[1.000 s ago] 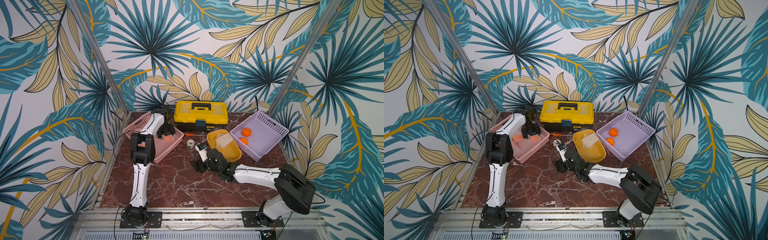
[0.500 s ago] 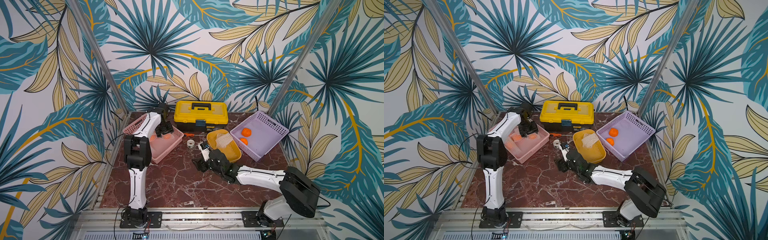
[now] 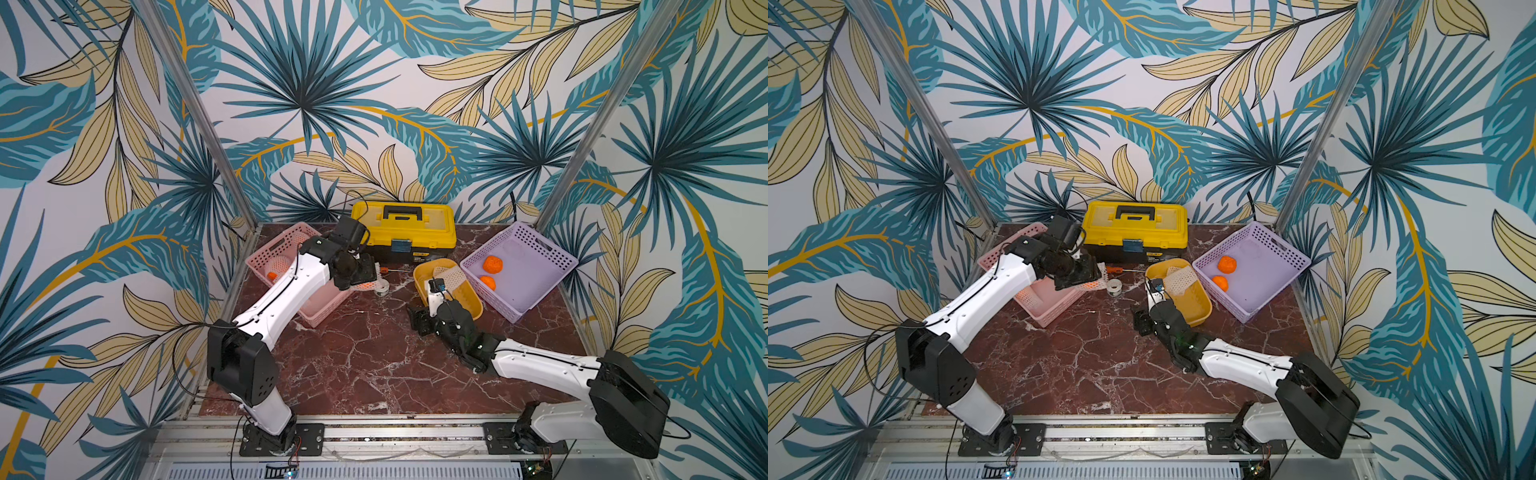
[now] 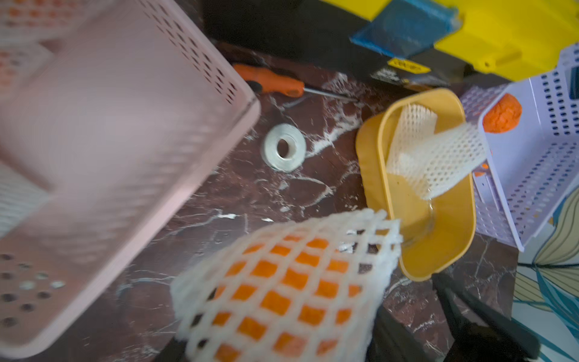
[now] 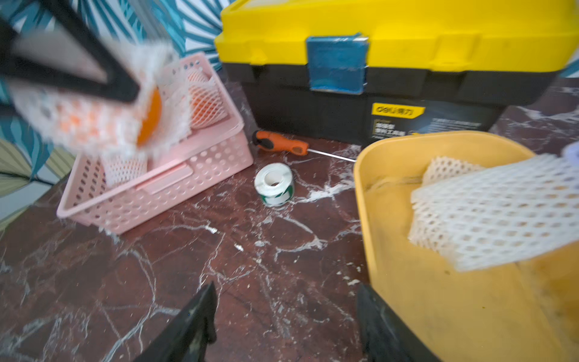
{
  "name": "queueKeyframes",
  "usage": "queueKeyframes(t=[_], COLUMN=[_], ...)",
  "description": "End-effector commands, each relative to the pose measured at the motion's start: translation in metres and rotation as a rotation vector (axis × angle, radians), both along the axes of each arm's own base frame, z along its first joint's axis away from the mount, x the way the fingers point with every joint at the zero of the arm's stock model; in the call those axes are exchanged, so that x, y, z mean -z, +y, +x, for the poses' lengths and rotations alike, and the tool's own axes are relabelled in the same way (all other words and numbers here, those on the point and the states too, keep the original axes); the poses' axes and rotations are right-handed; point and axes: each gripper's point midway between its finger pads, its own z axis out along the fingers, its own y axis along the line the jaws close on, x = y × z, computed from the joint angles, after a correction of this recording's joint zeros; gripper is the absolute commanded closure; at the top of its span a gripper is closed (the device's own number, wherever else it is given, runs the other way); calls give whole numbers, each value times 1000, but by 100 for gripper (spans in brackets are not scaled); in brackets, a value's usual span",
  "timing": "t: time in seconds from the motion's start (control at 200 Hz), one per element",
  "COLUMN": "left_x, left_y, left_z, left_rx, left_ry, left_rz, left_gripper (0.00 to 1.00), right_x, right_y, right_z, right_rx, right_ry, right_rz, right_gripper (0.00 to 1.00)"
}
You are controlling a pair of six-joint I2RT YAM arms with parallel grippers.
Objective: Remove foam nets from oranges
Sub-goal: Pick up the orange from the basket, then place the orange at the center of the board.
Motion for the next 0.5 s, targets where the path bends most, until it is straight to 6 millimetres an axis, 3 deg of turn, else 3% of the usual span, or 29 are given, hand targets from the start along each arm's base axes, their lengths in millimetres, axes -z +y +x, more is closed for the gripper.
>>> queueKeyframes(t=[0.0, 0.225, 0.376, 0.496], left_x=[21, 88, 119, 140], left_y=[-41, -89, -102, -107], left_z=[-15, -42, -49, -57], left_rx=[75, 203, 244, 277], left_ry=[20, 143, 197, 251], left_rz=[-80, -26, -29, -27], left_gripper=[35, 34, 32, 30], right_x=[-3, 13, 28, 41], right_y=[-32, -59, -57, -42], right_z=[6, 10, -3, -17], right_rx=[122, 173, 128, 14], right_ry=[2, 144, 207, 258], right_rz=[60, 143, 141, 144], right_gripper=[28, 28, 28, 28])
